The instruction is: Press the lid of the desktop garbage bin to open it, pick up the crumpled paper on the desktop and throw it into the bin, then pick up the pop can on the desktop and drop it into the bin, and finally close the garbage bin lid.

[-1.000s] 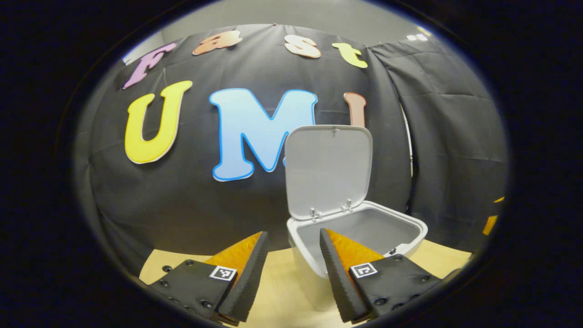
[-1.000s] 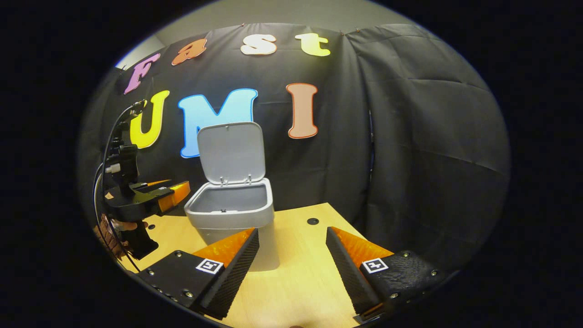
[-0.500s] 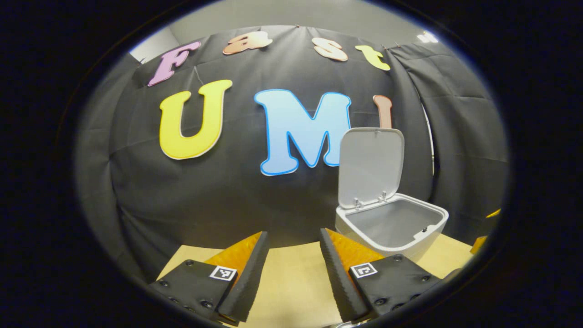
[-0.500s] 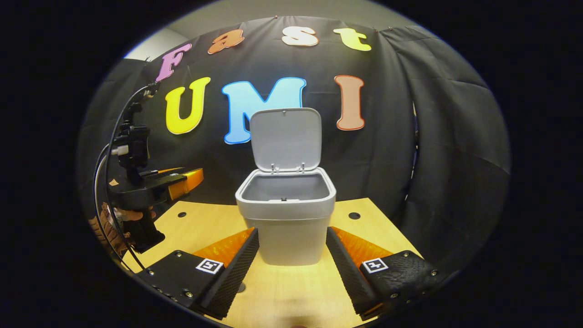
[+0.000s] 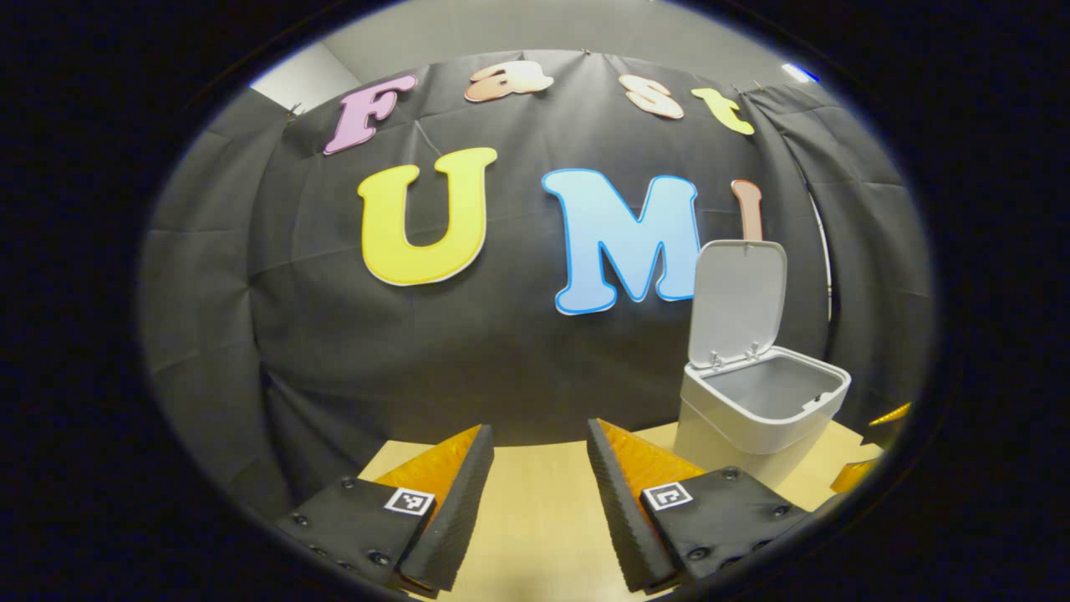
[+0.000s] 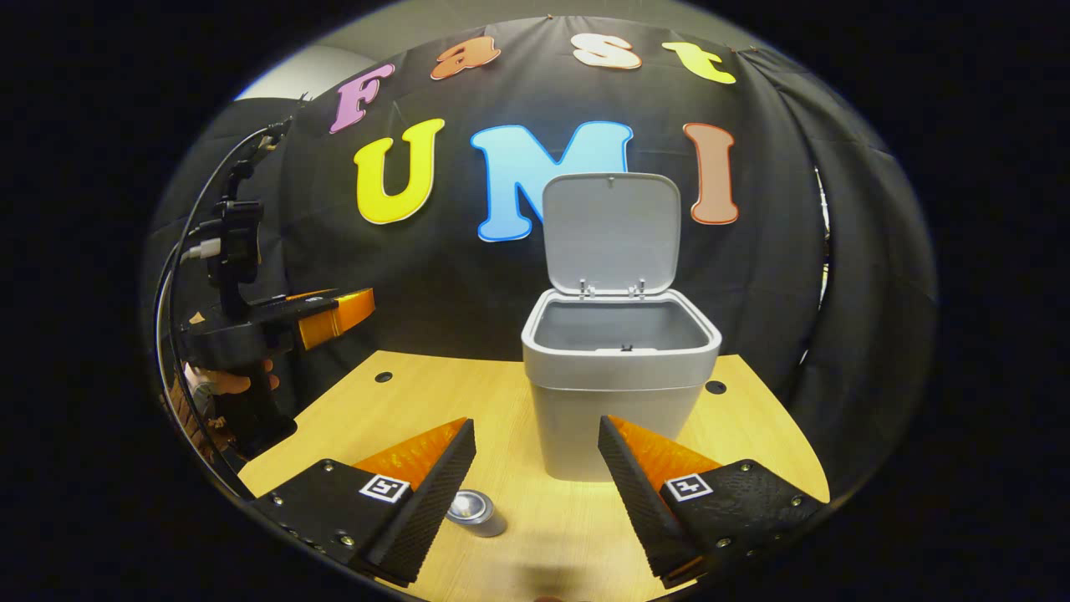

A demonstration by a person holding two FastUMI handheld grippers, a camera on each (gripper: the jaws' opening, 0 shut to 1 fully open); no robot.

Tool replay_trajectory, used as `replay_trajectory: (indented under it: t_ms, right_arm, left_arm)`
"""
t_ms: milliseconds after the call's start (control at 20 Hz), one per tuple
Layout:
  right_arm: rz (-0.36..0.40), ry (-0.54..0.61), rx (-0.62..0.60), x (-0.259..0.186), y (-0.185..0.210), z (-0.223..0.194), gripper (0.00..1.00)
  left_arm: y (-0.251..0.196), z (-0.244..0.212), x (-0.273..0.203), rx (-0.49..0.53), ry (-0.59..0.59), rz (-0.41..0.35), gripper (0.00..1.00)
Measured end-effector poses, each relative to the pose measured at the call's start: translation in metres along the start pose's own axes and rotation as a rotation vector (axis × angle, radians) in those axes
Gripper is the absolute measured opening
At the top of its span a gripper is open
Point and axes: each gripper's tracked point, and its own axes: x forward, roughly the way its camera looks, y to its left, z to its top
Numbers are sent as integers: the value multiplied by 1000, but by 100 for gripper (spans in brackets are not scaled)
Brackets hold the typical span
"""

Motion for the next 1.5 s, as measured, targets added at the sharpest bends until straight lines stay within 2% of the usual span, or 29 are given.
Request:
replay_trajectory:
  t_ms: [50, 250, 400, 600, 700, 800, 950, 1000, 1100, 1200, 1300, 1350, 1400, 1500]
  right_arm:
    - [13, 6, -7, 3, 6, -2, 95]
    - [56, 38, -32, 17, 25, -13, 95]
    - [84, 77, -51, 27, 36, -26, 95]
    - [118, 133, -77, 42, 51, -50, 95]
    - [132, 171, -95, 49, 57, -65, 95]
    - [150, 217, -111, 50, 64, -85, 95]
    - [158, 272, -141, 57, 70, -102, 96]
    - [160, 289, -147, 60, 72, -108, 96]
    - [167, 319, -151, 64, 74, -118, 96]
    - [169, 342, -161, 66, 75, -124, 95]
    - [171, 363, -169, 69, 77, -131, 95]
    - [173, 374, -169, 70, 77, -136, 95]
    - [173, 384, -171, 72, 78, -139, 95]
    - [170, 399, -175, 74, 78, -143, 95]
  left_arm:
    - [8, -1, -2, -1, 1, 12, 79]
    - [31, -3, -14, -9, 1, 48, 73]
    - [45, -4, -20, -10, 2, 70, 73]
    - [60, -10, -25, -21, 8, 93, 73]
    - [65, -12, -27, -24, 9, 102, 79]
    - [70, -13, -28, -25, 10, 111, 76]
    - [78, -16, -29, -28, 13, 119, 76]
    - [81, -18, -29, -30, 14, 121, 73]
    - [86, -21, -27, -33, 21, 127, 79]
    - [93, -26, -27, -37, 26, 134, 76]
    - [97, -29, -25, -38, 32, 139, 79]
    - [98, -31, -23, -39, 34, 140, 76]
    - [99, -32, -22, -39, 36, 140, 79]
    - [101, -35, -20, -42, 40, 138, 76]
